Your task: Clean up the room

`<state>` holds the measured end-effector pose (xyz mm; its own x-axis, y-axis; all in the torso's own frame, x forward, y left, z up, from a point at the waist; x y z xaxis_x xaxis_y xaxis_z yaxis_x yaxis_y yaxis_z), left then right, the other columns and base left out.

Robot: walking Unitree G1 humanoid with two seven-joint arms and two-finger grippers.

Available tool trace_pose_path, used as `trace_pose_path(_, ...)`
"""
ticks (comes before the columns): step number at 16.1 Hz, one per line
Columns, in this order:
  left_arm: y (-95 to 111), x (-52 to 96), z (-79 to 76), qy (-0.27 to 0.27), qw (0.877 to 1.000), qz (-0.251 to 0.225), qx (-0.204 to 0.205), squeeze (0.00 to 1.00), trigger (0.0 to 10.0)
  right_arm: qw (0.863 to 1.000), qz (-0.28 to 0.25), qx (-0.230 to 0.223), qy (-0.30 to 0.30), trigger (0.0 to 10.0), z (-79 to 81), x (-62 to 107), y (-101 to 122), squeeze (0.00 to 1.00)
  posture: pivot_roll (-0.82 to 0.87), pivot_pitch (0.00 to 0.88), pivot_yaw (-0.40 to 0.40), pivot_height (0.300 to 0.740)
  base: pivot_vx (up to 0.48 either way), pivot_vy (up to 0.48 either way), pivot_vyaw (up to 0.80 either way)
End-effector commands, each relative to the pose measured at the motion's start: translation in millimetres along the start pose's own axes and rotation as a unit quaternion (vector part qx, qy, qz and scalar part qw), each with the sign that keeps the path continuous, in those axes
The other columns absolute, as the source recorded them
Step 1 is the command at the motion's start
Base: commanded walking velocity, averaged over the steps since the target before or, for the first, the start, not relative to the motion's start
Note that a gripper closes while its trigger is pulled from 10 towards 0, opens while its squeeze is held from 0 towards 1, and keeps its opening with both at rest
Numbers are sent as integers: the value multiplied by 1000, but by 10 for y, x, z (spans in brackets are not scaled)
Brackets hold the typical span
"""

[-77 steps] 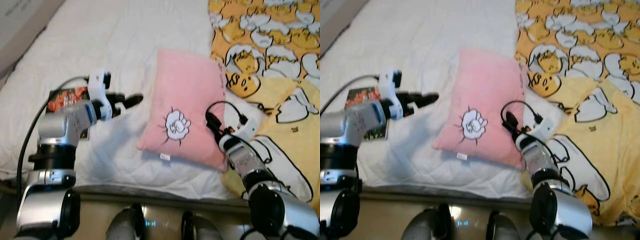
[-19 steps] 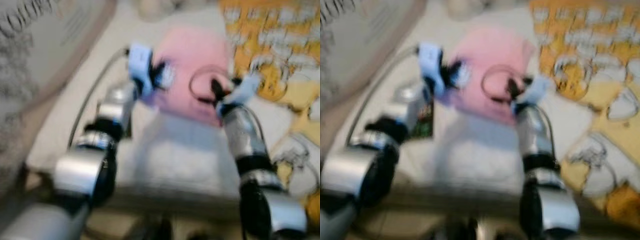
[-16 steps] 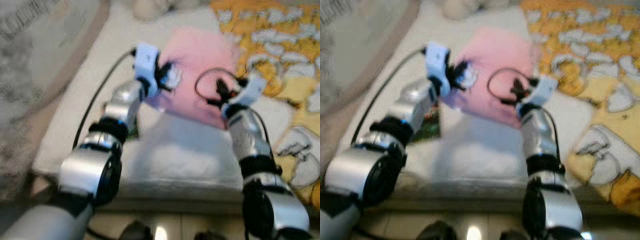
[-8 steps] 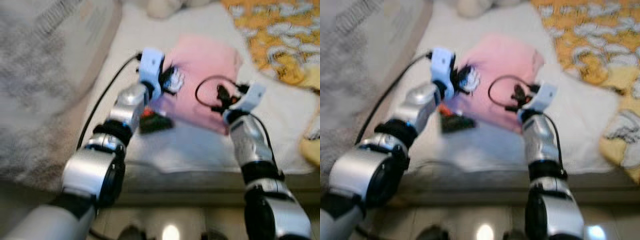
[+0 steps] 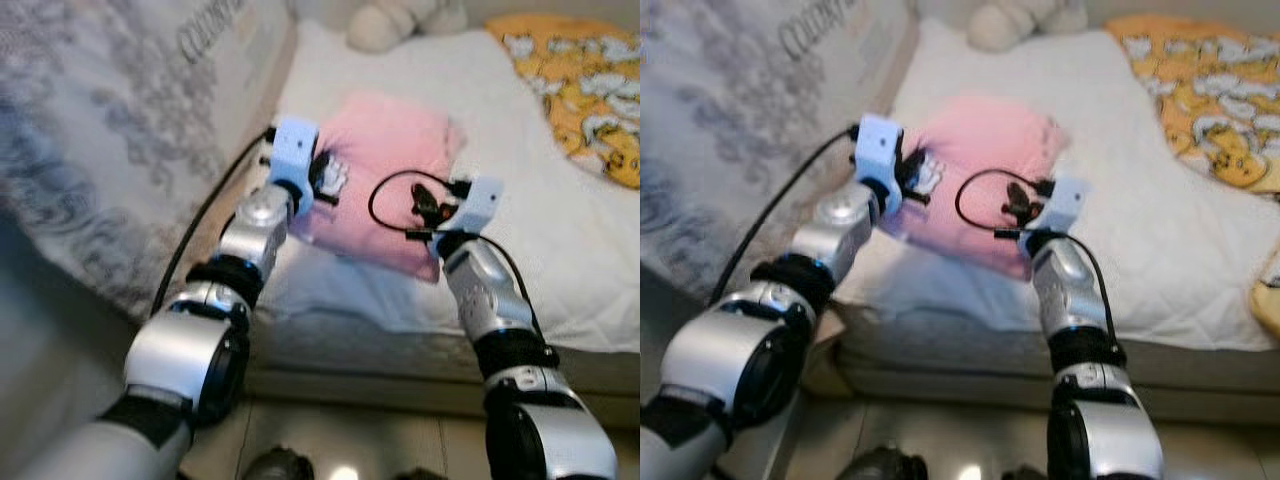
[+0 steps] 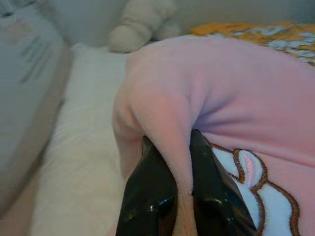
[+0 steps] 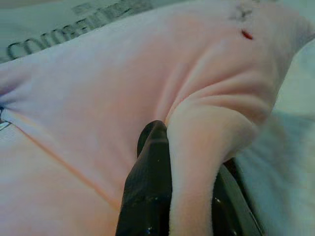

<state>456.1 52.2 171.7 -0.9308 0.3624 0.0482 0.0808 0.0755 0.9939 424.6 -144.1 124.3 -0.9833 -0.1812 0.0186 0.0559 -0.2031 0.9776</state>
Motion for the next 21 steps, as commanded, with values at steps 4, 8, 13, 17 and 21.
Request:
trace_pose_path(4,0,32,-106,7,999,-35,-8,0,10000,1000,8,15,-14,10000,-135,64,-40,0,7,0,58,740,0,0,439)
trace_pose_path(8,19,60,-62,42,998,-56,-7,0,10000,999,19,19,-19,10000,-190,123,-135,0,-1,0,68,740,403,-63,106)
trace_pose_path(13,53,60,15,70,996,-58,-11,0,10000,999,26,21,-15,10000,-174,127,-168,0,-7,0,70,740,466,0,0)
trace_pose_path(17,47,80,105,96,994,-58,-12,0,10000,999,21,24,-6,10000,-161,127,-138,0,-7,0,60,740,480,0,0)
trace_pose_path(21,25,99,164,120,991,-58,3,0,10000,999,27,40,15,10000,-103,91,-116,0,-2,0,35,740,480,0,598)
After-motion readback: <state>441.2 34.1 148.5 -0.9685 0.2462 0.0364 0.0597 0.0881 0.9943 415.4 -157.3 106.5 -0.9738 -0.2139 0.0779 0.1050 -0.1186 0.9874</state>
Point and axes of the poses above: a point about 5 cm out from each wrist's last joint towards the gripper, its own x axis pointing back from the gripper into the wrist, its own y axis along the axis of the wrist's last joint, z = x × y, the point moved 6 cm from there along -x, pointing out of the wrist towards the gripper, and after that the axes turned 9 degrees about x, right-handed, at the moved point
